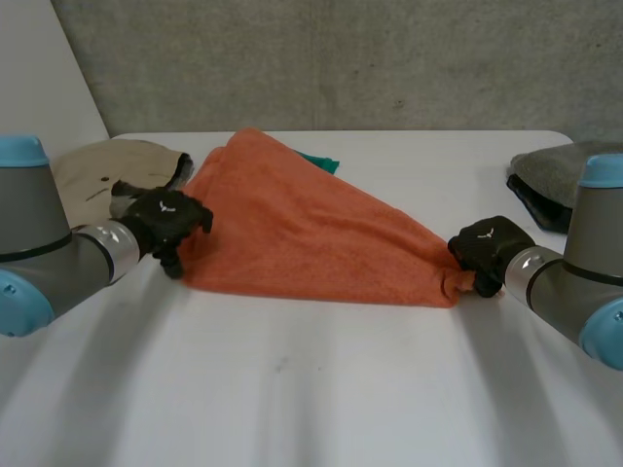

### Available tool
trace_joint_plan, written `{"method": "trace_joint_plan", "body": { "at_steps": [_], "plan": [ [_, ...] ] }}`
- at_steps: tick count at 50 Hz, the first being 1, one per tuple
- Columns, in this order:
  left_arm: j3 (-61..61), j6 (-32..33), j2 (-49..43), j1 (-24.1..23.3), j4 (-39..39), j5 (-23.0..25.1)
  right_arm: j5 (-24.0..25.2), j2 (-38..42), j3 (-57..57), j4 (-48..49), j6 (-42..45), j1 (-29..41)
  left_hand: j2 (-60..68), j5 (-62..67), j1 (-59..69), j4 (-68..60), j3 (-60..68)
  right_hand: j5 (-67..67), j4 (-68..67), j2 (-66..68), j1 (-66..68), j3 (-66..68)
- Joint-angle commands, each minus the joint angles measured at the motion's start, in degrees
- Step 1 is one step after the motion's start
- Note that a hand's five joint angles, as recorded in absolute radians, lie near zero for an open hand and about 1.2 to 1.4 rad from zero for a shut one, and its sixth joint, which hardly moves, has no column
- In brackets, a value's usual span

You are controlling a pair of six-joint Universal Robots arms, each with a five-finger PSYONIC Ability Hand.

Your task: Fold the laundry.

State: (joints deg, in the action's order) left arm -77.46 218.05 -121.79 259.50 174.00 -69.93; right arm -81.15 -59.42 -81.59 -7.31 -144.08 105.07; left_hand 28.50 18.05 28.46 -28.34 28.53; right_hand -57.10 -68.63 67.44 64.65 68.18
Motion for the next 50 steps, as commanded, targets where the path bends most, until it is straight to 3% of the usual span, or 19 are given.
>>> {"method": "trace_joint_plan", "body": {
  "at_steps": [1,26,28,30,31,32,41,50],
  "plan": [
    [1.6,4.39,-4.24,1.19,0.03,-0.47,-0.15,0.45,-0.41,0.45,0.29,0.13,0.89,1.33,0.93,-1.05,0.85,-12.9,-11.37,12.56,15.35,11.82],
    [6.18,5.72,-11.72,0.75,1.78,0.06,-0.24,0.54,-0.94,1.07,0.73,-0.13,5.77,6.21,5.81,-5.93,5.73,-12.9,-11.37,12.56,15.35,11.82],
    [6.71,5.98,-12.33,0.49,1.61,-0.03,-0.24,0.63,-0.94,0.98,0.73,-0.22,9.44,9.89,9.48,-9.6,9.41,-12.9,-11.37,12.56,15.35,11.82],
    [6.88,6.24,-12.42,0.4,1.26,-0.03,-0.33,0.54,-0.94,0.98,0.73,-0.22,22.51,22.95,22.55,-22.67,22.47,-12.9,-11.37,12.56,15.35,11.82],
    [6.97,6.33,-12.07,0.22,0.82,-0.12,-0.5,0.36,-1.03,1.07,0.64,-0.22,48.07,48.51,48.1,-48.23,48.03,-12.9,-11.37,12.56,15.35,11.82],
    [6.97,6.24,-11.63,0.22,0.73,-0.21,-0.59,0.27,-1.03,0.98,0.47,-0.22,51.47,51.91,51.51,-51.63,51.43,-12.9,-11.37,12.56,15.35,11.82],
    [3.72,-1.92,-1.36,-0.92,4.95,3.65,-1.91,-3.85,-3.04,-0.15,0.03,-1.88,51.5,51.95,51.54,-51.66,51.47,-12.9,-11.37,12.56,15.35,11.82],
    [-0.58,-6.06,9.89,-1.71,-0.15,6.47,-0.25,-12.2,-3.23,-6.31,-0.06,-6.02,51.5,51.95,51.54,-51.66,51.47,-12.9,-11.37,12.56,15.35,11.82]
  ]
}}
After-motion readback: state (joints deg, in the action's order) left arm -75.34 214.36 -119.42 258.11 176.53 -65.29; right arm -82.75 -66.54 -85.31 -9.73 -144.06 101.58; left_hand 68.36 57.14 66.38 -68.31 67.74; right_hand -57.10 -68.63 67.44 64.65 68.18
